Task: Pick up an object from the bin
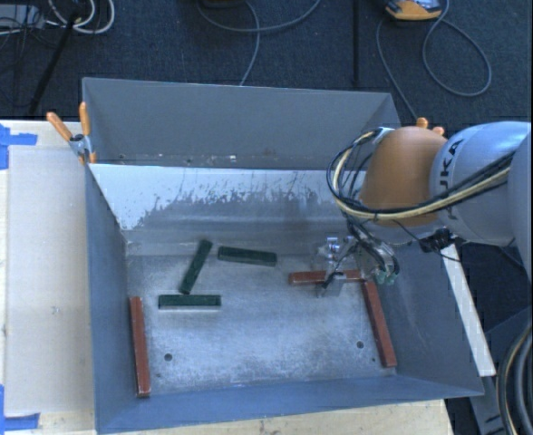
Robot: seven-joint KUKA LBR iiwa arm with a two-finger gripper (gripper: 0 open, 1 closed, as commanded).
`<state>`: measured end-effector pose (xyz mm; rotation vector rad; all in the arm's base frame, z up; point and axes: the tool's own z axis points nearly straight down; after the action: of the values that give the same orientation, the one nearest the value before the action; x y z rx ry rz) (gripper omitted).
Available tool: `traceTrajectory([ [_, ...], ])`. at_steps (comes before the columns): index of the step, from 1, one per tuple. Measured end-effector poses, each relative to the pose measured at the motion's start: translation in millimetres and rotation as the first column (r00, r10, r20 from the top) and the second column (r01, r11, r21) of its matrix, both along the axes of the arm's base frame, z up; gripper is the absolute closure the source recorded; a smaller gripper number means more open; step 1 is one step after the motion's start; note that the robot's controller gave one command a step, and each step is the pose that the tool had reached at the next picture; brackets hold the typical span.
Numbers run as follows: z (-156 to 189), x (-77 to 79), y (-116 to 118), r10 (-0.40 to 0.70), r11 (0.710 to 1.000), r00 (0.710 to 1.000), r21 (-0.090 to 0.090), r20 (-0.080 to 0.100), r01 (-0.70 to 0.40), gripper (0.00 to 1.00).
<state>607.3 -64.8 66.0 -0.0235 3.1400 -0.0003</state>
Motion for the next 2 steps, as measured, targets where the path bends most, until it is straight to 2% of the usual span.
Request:
traceTrajectory([
  [1, 6.6, 0.3, 0.8, 0.004, 1.0, 1.0, 0.0, 0.0, -0.004, 1.0],
  [2, 52.3, 1.9, 1.2, 0.006, 1.0, 1.0, -0.001, 0.004, -0.006, 1.0],
])
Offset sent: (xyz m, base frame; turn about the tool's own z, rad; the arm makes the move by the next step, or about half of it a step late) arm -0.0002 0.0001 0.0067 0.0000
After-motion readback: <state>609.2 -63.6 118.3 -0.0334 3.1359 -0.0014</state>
